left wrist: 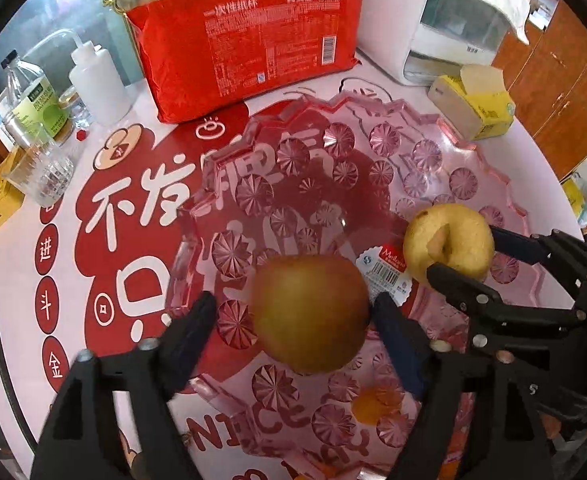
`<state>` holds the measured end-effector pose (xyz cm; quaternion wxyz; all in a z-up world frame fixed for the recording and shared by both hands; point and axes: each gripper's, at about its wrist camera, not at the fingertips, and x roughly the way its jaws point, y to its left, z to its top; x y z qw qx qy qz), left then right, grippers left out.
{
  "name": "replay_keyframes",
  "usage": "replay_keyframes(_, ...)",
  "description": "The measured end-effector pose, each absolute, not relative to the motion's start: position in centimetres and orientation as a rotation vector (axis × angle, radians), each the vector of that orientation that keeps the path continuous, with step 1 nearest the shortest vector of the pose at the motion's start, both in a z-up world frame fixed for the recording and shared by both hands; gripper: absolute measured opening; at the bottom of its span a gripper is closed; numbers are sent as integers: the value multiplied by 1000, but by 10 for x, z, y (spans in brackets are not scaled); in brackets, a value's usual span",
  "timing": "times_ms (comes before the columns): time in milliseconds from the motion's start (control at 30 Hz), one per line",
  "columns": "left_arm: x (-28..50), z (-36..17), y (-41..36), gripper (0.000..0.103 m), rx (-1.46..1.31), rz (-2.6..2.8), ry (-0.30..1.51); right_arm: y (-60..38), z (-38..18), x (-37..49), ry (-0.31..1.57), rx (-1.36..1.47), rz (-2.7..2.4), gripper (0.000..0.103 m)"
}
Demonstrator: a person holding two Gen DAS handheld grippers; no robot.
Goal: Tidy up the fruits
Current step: 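Carry the apple with the left tool while the right tool carries the pear into the pink bowl, then open both tools to release the apple and pear, then withdraw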
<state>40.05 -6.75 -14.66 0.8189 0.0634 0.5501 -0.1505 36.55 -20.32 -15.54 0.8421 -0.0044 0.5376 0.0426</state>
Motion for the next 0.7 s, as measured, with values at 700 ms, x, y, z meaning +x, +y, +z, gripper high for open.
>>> replay_keyframes(700, 324, -45, -35, 90, 87, -253, 997, -206, -80, 309, 1043, 106, 140, 68)
